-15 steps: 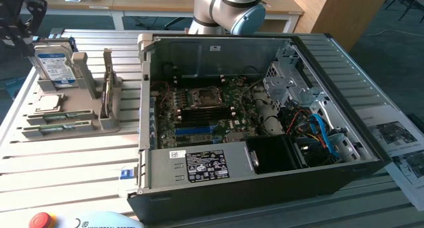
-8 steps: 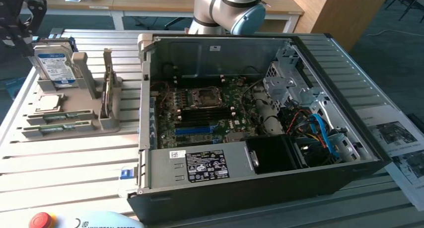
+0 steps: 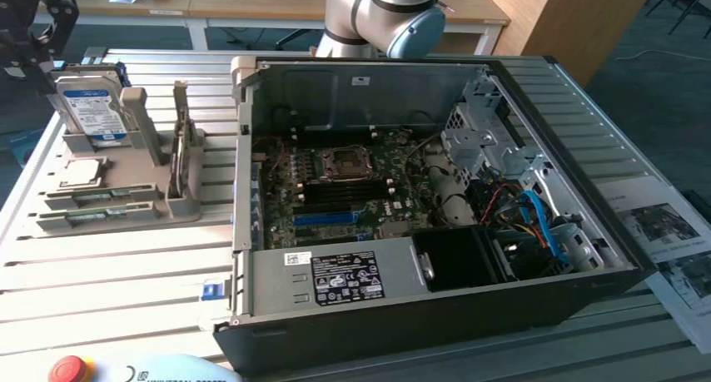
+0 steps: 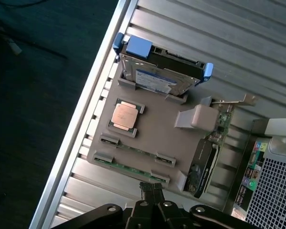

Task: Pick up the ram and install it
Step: 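Pick up the ram and move it above insertion slot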

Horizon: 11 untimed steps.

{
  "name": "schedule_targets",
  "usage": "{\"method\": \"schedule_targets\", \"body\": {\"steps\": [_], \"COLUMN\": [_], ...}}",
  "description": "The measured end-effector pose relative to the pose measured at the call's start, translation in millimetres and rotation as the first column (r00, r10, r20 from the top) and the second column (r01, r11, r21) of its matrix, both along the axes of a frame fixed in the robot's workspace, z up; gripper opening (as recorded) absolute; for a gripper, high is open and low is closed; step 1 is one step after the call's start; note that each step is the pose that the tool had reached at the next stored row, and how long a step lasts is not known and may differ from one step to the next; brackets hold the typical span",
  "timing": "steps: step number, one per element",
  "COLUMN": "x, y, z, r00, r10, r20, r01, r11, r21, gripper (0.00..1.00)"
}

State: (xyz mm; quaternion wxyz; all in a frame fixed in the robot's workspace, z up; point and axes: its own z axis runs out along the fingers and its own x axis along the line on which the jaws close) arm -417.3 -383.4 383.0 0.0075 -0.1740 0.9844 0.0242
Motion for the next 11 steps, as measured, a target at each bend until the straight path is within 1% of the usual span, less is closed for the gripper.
{"method": "schedule_targets", "body": {"steps": [3,6,9,11], "x": [0.0,0.0,0.0,0.0], "y": [0.0,0.0,0.0,0.0], "z": [0.0,0.0,0.0,0.0], "r00": [0.9992,0.9969,0.9928,0.9891], "r10": [0.039,0.079,0.12,0.148], "r20": [0.0,0.0,0.0,0.0001], "r01": [-0.039,-0.079,-0.12,-0.148], "r11": [0.9992,0.9969,0.9928,0.9891], "r21": [0.0,0.0,0.0,0.0], "gripper": [0.1,0.1,0.1,0.1]}}
